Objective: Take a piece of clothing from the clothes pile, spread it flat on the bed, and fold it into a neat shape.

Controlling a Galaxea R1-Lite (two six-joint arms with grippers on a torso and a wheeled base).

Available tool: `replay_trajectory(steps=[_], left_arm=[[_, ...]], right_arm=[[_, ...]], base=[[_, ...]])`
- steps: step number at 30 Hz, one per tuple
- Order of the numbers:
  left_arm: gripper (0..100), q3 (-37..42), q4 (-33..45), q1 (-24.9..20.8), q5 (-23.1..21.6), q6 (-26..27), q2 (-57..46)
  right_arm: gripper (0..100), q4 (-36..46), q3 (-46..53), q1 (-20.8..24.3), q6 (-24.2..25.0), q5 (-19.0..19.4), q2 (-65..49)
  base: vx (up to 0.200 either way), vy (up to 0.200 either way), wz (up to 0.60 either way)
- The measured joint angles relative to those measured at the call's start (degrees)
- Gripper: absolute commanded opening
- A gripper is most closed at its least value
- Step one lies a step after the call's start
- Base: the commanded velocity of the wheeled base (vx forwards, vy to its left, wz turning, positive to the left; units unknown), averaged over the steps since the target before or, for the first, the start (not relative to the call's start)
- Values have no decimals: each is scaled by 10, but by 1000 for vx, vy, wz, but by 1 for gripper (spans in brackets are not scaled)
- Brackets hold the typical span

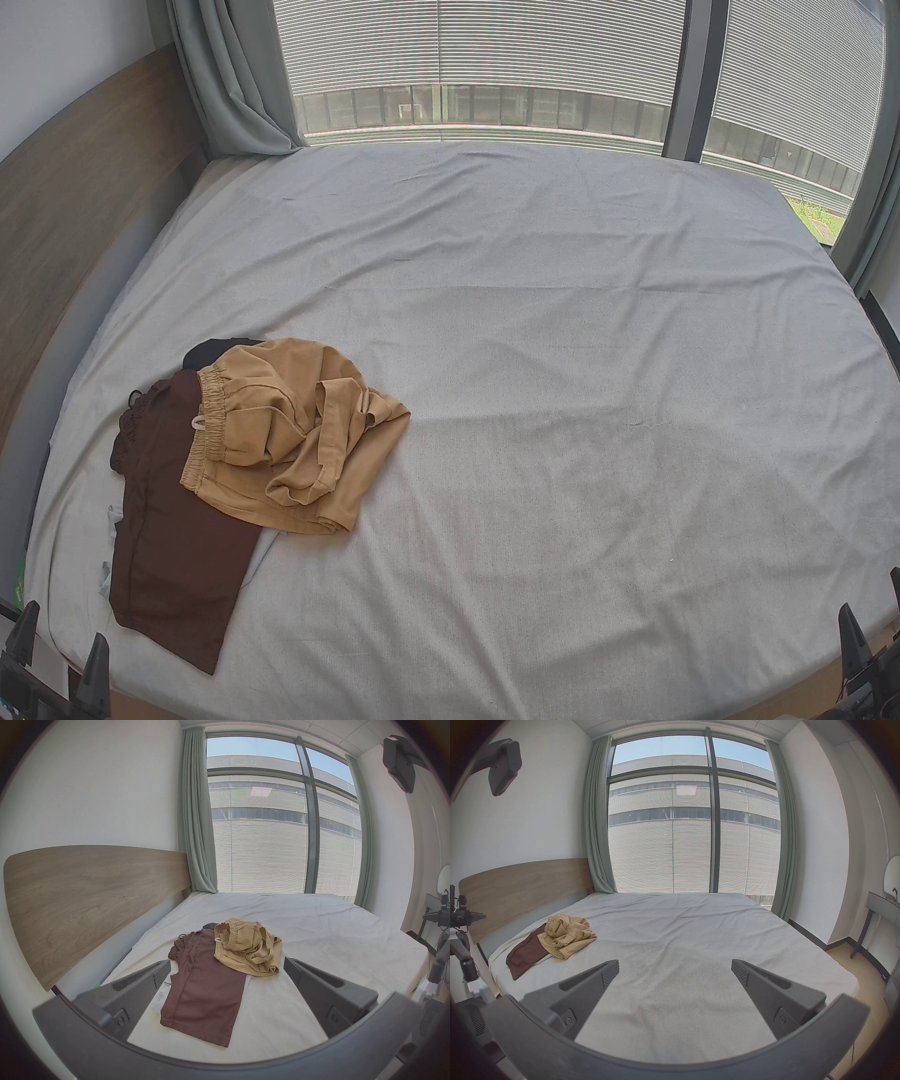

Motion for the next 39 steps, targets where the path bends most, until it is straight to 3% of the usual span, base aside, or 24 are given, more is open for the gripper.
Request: replay_trajectory(steps=[16, 20, 39], left_arm=[[100, -1, -16, -1, 1, 0, 0], [100, -33, -23, -4, 1, -3, 4], [100, -78, -74, -44, 1, -19, 131]], right_arm=[[100, 0, 0, 0, -1, 0, 0], [100, 0, 0, 0, -1, 0, 0], [100, 0, 0, 0, -1, 0, 0]], base=[[0, 0, 0], [0, 0, 0], [0, 0, 0]])
